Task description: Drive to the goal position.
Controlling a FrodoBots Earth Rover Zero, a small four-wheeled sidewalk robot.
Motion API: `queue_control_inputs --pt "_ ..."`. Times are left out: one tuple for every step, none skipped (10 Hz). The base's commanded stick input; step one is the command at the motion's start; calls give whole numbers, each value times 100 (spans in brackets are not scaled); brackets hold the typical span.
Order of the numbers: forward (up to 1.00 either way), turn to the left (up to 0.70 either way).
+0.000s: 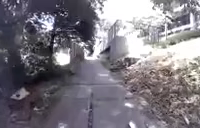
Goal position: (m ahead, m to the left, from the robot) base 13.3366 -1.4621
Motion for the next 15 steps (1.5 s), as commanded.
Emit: queue_control_inputs --pt "98 0" --pt "98 0" --pt "98 0" --pt "98 0" --pt "98 0" --pt "98 0" --pt "98 0" --pt "98 0" --pt "98 0" --pt "98 0" --pt "98 0" --pt "98 0" --pt "98 0" --pt "98 0" --pt "98 0"
